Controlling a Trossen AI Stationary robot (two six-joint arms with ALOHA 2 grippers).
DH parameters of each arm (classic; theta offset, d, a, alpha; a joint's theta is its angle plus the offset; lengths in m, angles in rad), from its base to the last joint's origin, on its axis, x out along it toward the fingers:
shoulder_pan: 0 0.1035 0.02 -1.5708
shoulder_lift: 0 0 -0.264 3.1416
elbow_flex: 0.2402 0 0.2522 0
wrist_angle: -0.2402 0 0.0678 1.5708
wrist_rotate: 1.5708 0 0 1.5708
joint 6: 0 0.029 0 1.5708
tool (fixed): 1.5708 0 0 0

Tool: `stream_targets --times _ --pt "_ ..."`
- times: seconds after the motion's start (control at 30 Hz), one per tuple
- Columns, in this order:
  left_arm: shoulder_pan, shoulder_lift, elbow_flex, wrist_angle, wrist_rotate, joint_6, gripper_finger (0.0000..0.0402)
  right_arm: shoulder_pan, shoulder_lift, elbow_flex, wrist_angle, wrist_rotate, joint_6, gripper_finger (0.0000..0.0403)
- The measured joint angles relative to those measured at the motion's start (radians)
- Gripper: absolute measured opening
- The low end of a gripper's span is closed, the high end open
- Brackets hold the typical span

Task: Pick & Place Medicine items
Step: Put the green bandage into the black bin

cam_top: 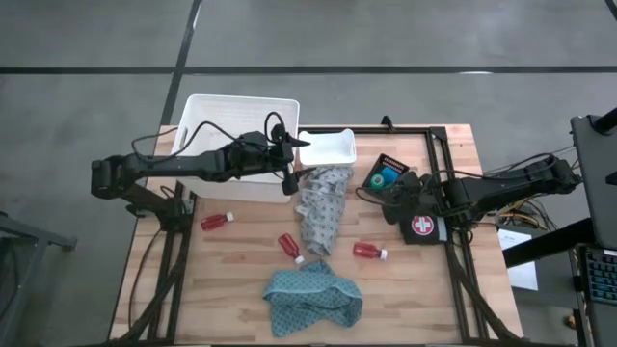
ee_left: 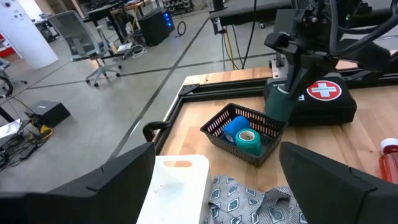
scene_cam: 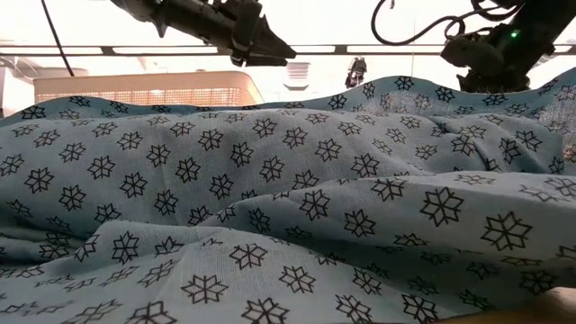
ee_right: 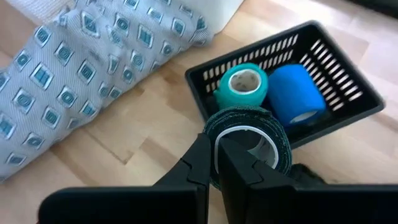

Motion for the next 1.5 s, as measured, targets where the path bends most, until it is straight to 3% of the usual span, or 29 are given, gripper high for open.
stream_targets --times 0.4,0.9,1.3,1.5 --pt "0.000 0.000 0.000 0.000 0.000 0.000 0.0347 -0.089 0.000 -0.061 0.004 0.014 -0.027 0.0013" --pt "0.000 0.000 0.000 -0.001 0.000 0.000 0.0347 -0.117 0.007 -0.095 0.154 -0.029 -0.118 0.0013" --pt "0.000 0.000 0.000 -0.001 0.000 0.000 0.0348 -0.197 0.125 -0.101 0.205 -0.138 -0.133 0.0013" --pt "0.000 0.000 0.000 -0.001 0.000 0.000 0.0348 -0.225 0.178 -0.089 0.247 -0.144 -0.175 0.0013"
